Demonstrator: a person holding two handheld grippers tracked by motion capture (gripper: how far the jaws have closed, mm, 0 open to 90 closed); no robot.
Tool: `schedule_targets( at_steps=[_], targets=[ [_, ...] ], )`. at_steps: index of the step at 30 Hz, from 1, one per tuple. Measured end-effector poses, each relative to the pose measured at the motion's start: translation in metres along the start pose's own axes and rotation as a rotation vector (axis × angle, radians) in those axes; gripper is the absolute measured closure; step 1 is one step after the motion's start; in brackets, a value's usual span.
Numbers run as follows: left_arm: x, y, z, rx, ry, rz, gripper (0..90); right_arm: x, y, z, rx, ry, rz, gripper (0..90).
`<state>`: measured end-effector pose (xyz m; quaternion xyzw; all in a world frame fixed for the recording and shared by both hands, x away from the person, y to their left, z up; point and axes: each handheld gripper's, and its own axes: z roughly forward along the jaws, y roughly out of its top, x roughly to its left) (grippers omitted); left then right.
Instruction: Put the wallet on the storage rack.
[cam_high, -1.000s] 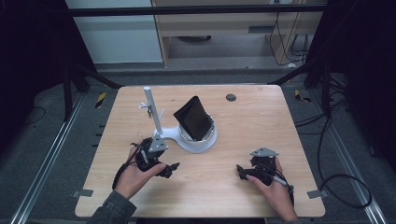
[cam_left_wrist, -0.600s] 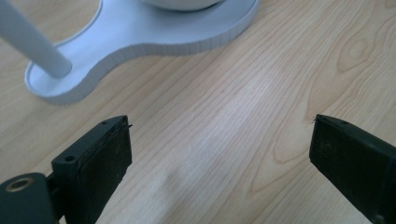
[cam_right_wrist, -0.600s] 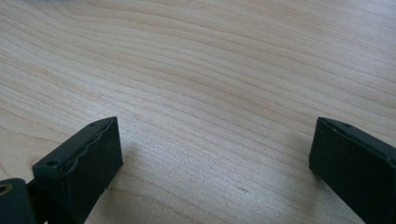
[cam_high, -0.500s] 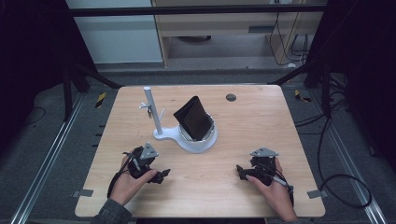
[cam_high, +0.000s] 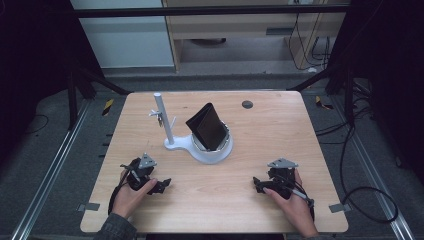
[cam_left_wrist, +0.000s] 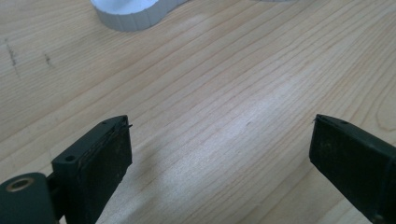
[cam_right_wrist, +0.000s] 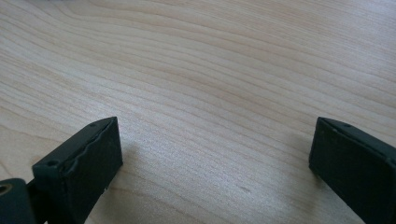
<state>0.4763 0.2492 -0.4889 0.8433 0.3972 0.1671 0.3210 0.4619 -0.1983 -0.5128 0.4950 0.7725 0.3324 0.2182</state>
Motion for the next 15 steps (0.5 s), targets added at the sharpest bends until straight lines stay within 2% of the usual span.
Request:
schedule_targets(
  at_steps=[10, 15],
  targets=[
    [0.014, -0.008, 0.007, 0.02, 0.032, -0.027, 5.4, 0.0, 0.0, 0.0, 0.0, 0.0, 0.0, 2.8],
    [0.022, -0.012, 0.008, 0.007, 0.037, -0.044, 3.8, 0.001, 0.0, 0.0, 0.003, 0.003, 0.006, 2.6]
  ],
)
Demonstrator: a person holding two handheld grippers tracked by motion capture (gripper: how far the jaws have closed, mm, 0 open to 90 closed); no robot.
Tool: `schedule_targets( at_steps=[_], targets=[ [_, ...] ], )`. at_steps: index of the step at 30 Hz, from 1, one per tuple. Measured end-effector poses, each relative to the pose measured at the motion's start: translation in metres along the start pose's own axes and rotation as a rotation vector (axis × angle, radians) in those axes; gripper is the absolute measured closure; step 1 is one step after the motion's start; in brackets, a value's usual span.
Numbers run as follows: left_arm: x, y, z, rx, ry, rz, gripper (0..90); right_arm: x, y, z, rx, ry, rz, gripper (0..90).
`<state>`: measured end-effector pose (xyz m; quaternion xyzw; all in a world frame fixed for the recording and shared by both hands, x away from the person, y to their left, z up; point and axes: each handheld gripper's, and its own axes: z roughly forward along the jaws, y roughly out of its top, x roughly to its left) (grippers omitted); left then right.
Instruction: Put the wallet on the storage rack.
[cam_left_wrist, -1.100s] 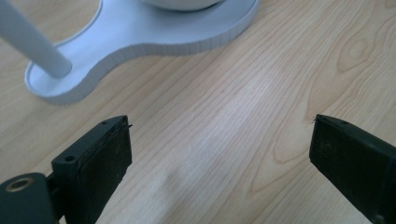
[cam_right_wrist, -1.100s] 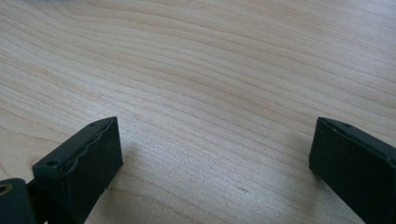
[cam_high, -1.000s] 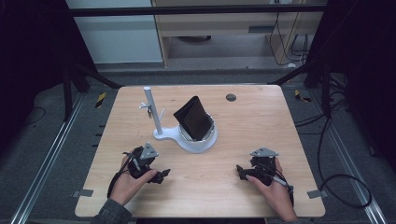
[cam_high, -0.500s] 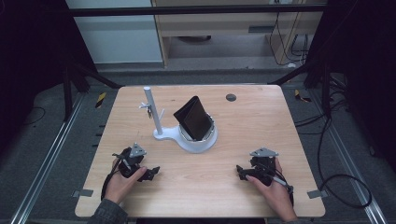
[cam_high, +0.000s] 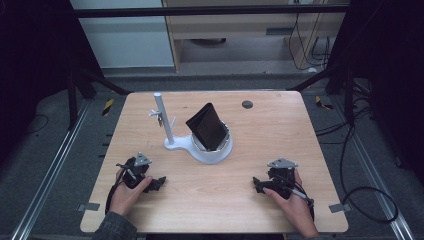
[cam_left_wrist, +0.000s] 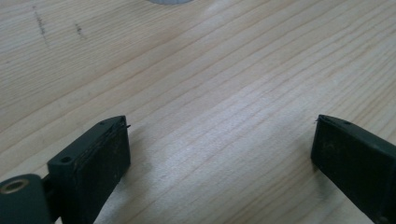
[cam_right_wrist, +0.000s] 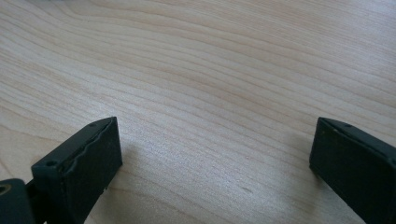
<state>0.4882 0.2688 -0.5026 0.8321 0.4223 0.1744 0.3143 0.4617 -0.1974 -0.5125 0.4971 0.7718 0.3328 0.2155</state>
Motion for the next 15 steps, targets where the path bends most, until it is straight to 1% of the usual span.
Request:
schedule_targets(
  at_steps=[1, 6, 15],
  targets=[
    [0.0012, -0.0013, 0.0005, -0.01, 0.001, -0.007, 2.7, 0.0003, 0.0, 0.0001, 0.0, 0.0, 0.0, 2.5],
    [0.0055, -0.0059, 0.0027, -0.055, -0.003, -0.006, 0.0, 0.0004, 0.0001, 0.0005, 0.0, -0.001, -0.006, 2.3],
    [0.0058, -0.006, 0.0027, -0.055, 0.0, -0.008, 0.0, 0.0017, -0.0002, 0.0002, 0.0, -0.001, -0.007, 2.3]
  ],
)
